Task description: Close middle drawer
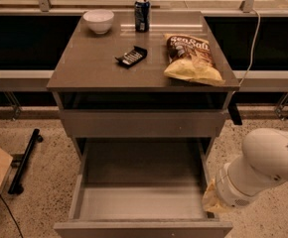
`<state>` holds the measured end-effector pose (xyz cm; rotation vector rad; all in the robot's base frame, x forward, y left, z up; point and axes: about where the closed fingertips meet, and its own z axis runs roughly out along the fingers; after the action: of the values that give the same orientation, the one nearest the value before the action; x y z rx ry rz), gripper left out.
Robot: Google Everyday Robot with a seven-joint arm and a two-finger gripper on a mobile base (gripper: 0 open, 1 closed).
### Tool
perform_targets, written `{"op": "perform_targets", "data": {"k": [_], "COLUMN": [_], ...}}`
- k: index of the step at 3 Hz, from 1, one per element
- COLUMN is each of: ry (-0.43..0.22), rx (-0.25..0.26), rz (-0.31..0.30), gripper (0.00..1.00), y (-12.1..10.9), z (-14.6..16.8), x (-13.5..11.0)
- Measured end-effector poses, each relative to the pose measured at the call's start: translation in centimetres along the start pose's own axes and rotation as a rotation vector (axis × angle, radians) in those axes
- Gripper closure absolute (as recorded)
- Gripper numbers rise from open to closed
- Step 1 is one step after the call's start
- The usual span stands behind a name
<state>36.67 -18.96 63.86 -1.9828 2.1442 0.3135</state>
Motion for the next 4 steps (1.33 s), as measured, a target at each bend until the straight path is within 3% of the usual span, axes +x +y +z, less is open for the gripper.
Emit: {"op": "perform_targets", "data": {"k": [2,4], "ry": [-0.036,-0.137], "rx": [-0.064,-0.12], "rz": [-0.022,0.066], "gripper": [1.0,1.0], "y": [1.4,2.3], "z": [6.8,13.3], "x": [1.2,4.0]}}
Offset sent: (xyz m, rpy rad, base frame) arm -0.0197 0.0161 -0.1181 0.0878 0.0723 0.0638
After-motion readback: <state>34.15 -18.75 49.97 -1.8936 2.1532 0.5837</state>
